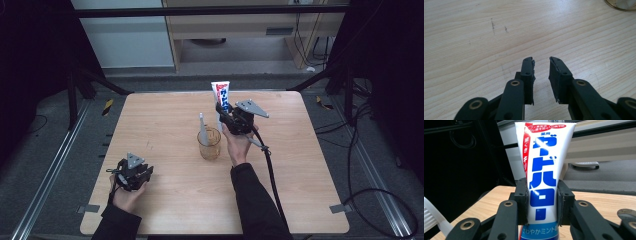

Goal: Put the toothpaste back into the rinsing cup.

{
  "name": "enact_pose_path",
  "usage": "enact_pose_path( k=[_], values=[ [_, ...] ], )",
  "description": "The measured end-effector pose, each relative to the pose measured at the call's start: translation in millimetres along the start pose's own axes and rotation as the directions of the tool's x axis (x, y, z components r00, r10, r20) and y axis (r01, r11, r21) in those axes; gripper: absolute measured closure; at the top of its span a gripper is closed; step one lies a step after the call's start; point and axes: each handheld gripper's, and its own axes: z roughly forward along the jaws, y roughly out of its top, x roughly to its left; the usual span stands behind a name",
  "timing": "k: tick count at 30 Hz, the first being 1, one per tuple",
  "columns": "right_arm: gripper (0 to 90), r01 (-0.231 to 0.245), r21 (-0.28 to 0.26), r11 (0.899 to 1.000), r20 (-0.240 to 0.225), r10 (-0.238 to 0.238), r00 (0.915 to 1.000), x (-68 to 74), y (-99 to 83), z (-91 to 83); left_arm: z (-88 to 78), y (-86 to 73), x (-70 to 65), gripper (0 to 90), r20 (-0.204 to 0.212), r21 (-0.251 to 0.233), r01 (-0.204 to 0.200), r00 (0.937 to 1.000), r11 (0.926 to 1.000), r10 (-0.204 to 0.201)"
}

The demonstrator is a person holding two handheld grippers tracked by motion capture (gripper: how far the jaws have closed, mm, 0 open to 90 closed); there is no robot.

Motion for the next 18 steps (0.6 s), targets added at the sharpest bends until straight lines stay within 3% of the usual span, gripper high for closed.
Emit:
enact_pose_path(
  k=[18],
  values=[
    [68.0, 0.017, 0.043, 0.999, -0.02, -0.016, 0.9997, 11.3, -23.4, 17.8, 0.2, -0.2, 0.1, 72.9, -0.001, 0.003, -0.002, 1.0, 1.0, 0.002]
  ],
)
